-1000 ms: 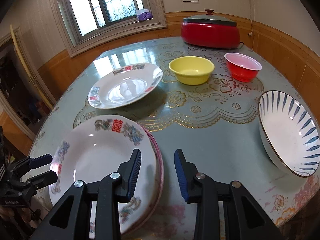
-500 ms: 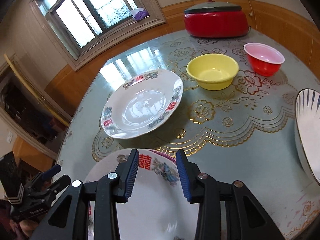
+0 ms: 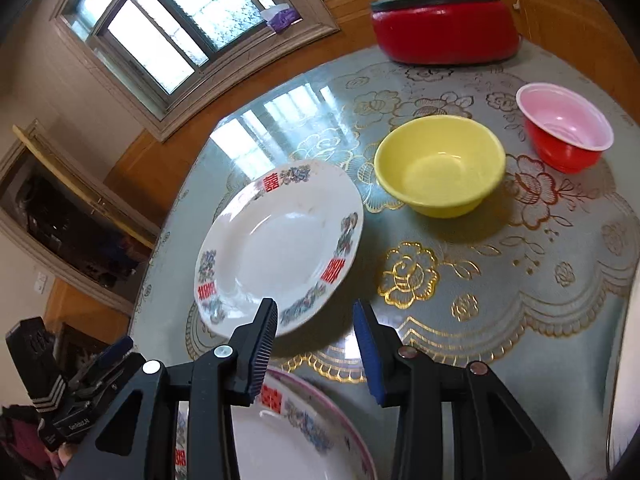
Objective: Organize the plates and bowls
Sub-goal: 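Move both tools to the second white plate beside the yellow bowl, then close the left tool on the second white plate rim while the right tool grips it too, then lift the second white plate off the table with both tools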
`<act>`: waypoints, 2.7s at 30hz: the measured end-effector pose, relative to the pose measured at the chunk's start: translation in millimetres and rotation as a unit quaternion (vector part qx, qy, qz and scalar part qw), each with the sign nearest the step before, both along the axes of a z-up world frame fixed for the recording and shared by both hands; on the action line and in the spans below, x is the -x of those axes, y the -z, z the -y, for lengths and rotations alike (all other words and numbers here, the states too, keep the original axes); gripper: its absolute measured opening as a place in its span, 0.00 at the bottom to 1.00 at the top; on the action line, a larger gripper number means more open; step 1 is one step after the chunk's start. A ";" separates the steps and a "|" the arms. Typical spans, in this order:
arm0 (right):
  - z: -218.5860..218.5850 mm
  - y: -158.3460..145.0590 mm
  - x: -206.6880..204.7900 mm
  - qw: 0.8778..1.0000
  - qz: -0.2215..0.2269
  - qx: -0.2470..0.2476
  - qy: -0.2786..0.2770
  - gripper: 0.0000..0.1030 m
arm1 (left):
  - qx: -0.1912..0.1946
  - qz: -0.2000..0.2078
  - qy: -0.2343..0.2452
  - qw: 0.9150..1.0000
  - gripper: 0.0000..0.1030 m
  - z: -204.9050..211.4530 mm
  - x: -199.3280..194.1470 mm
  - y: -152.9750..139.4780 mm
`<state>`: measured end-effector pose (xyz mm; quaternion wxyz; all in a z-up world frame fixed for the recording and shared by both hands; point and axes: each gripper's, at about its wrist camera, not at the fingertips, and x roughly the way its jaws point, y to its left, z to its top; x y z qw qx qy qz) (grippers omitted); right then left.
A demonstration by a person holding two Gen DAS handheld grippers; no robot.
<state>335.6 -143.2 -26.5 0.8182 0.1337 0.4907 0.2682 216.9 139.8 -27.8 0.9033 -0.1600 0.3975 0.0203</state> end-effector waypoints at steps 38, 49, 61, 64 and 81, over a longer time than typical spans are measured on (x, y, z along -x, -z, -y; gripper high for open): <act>-47.2 51.7 -76.4 0.998 -0.021 0.042 -0.045 0.20 | 0.080 -0.072 0.031 0.994 0.22 -19.3 -144.1 49.0; -47.7 49.9 -70.4 0.996 -0.017 0.064 -0.067 0.24 | 0.053 -0.071 0.047 0.995 0.24 -4.3 -125.4 50.4; -50.2 32.2 -60.3 0.994 0.015 0.055 -0.092 0.20 | 0.059 -0.045 0.044 0.996 0.23 -3.4 -107.0 32.1; -50.5 40.3 -59.2 0.993 0.006 0.066 -0.093 0.21 | 0.047 -0.053 0.058 0.996 0.23 1.9 -106.5 35.2; -56.0 48.5 -64.5 0.993 0.013 0.060 -0.096 0.26 | 0.053 -0.052 0.031 0.997 0.31 -11.6 -127.2 44.0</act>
